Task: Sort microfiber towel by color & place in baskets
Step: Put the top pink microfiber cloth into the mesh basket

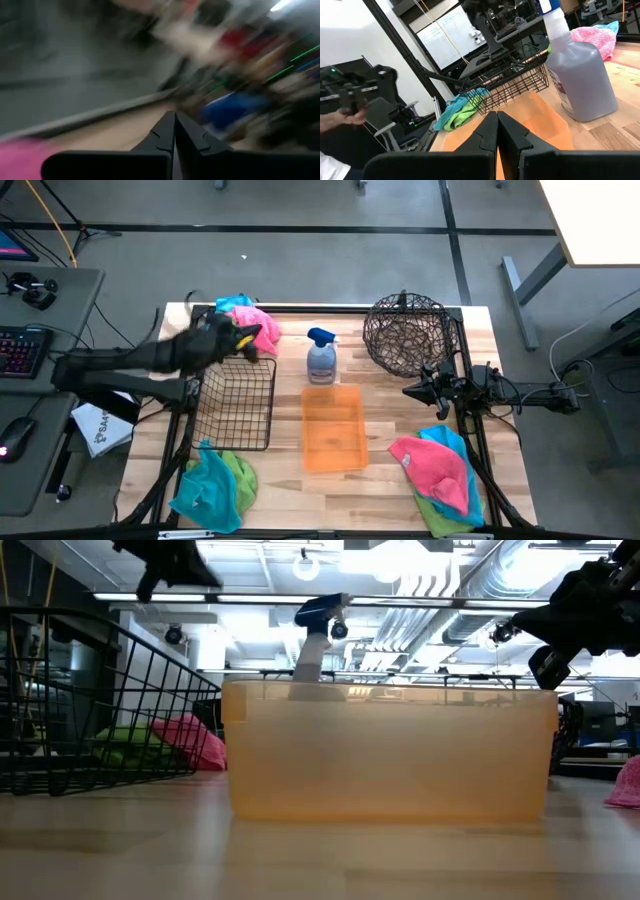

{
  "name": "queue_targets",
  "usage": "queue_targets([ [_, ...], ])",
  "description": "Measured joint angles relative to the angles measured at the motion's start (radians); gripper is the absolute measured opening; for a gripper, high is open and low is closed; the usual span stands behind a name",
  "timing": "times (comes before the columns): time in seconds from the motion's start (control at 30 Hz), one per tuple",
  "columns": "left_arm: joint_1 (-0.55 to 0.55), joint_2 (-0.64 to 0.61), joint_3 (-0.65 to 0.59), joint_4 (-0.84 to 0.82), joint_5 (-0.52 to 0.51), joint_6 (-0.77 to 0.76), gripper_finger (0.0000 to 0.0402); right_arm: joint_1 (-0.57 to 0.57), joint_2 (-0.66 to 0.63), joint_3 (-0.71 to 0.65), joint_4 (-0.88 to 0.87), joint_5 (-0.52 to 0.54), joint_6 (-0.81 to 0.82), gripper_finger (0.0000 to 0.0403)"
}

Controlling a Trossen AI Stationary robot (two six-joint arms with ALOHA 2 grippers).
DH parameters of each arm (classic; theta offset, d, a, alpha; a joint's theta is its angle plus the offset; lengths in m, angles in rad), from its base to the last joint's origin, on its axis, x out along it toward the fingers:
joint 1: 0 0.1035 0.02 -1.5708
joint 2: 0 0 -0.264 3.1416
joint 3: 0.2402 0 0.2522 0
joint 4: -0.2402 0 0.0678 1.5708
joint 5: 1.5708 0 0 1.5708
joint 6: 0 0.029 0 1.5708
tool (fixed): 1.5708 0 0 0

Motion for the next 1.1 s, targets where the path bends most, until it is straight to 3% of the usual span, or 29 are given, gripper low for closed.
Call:
queue_targets([
  [0.07, 0.116, 0.084, 0.120, -0.280, 0.056, -0.050, 0.0001, 0.000, 0.000, 0.000, 0.000, 0.000, 0.000, 0.0000],
  [0.13, 0.240, 0.162, 0.181, -0.457, 0.138, -0.038, 0.0001, 0.000, 0.000, 0.000, 0.000, 0.000, 0.000, 0.0000],
  [0.33, 0.575, 0.350, 0.179, -0.466, 0.472, 0.280, 0.0001, 0.000, 0.000, 0.000, 0.000, 0.000, 0.000, 0.0000],
  [0.43, 0.674, 0.396, 0.184, -0.440, 0.544, 0.343, 0.0005, 0.000, 0.000, 0.000, 0.000, 0.000, 0.000, 0.0000],
  [0.57, 0.764, 0.412, 0.185, -0.427, 0.617, 0.367, 0.0030, 0.000, 0.000, 0.000, 0.000, 0.000, 0.000, 0.0000],
  [0.7, 0.833, 0.411, 0.185, -0.484, 0.664, 0.277, 0.0073, 0.000, 0.000, 0.000, 0.000, 0.000, 0.000, 0.0000],
  [0.9, 0.871, 0.410, 0.185, -0.444, 0.722, 0.199, 0.0143, 0.000, 0.000, 0.000, 0.000, 0.000, 0.000, 0.0000],
  [1.1, 0.851, 0.448, 0.185, -0.415, 0.665, 0.093, 0.0194, 0.000, 0.000, 0.000, 0.000, 0.000, 0.000, 0.0000],
])
